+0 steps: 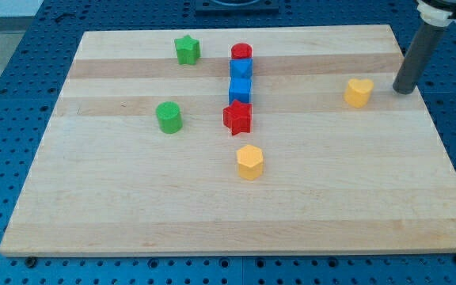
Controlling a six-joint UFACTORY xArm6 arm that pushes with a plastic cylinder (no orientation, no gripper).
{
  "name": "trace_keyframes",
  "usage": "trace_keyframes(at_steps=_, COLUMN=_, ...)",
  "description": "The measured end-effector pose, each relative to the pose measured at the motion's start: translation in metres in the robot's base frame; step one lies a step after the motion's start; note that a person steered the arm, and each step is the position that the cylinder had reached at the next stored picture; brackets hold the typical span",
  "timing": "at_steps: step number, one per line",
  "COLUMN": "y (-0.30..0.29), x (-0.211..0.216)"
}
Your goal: Push yellow heart to yellow hexagon
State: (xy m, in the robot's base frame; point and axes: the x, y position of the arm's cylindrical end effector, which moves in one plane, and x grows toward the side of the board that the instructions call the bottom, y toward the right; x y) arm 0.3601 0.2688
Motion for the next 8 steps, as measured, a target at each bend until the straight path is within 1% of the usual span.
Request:
trace_keyframes(at_steps=1, y=-0.012, x=-0.037)
trace_keyframes(at_steps=2, y=-0.019, x=-0.054)
trace_keyframes(at_steps=4, y=-0.048, x=-0.055)
trace_keyframes(at_steps=5, y=-0.053, x=-0.023)
trace_keyframes(at_steps=6, y=-0.062, x=-0.004)
trace_keyframes(at_steps=7, y=-0.077, x=0.026)
trace_keyframes(at_steps=8, y=-0.093, x=0.047)
